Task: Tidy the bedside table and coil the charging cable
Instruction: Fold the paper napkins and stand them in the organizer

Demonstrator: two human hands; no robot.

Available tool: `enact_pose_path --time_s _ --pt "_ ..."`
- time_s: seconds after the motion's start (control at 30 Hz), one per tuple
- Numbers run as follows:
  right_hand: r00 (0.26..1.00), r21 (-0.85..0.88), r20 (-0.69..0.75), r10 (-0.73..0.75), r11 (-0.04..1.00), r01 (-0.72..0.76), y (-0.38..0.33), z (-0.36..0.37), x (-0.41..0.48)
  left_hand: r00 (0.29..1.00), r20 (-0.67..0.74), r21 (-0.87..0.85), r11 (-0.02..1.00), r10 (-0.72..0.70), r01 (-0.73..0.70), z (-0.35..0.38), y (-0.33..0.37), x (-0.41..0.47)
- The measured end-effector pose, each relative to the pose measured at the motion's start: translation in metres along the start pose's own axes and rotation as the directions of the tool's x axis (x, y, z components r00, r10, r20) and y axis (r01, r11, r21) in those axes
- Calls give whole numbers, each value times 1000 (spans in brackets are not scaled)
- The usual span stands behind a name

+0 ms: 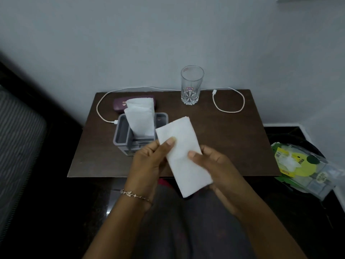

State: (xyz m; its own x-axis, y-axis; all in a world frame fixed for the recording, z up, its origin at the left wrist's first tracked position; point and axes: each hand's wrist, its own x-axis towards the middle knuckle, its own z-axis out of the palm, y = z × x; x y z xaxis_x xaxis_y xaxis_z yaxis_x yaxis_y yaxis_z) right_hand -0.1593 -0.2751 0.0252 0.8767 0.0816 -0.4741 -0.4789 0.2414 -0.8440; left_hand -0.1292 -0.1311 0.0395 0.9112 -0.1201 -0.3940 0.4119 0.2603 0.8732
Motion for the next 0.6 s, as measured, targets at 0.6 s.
enact_pose_path --time_s 0.6 --pt "884 -799 51 -464 512 315 -27 83 84 835 29 346 778 550 -525 -89 78 52"
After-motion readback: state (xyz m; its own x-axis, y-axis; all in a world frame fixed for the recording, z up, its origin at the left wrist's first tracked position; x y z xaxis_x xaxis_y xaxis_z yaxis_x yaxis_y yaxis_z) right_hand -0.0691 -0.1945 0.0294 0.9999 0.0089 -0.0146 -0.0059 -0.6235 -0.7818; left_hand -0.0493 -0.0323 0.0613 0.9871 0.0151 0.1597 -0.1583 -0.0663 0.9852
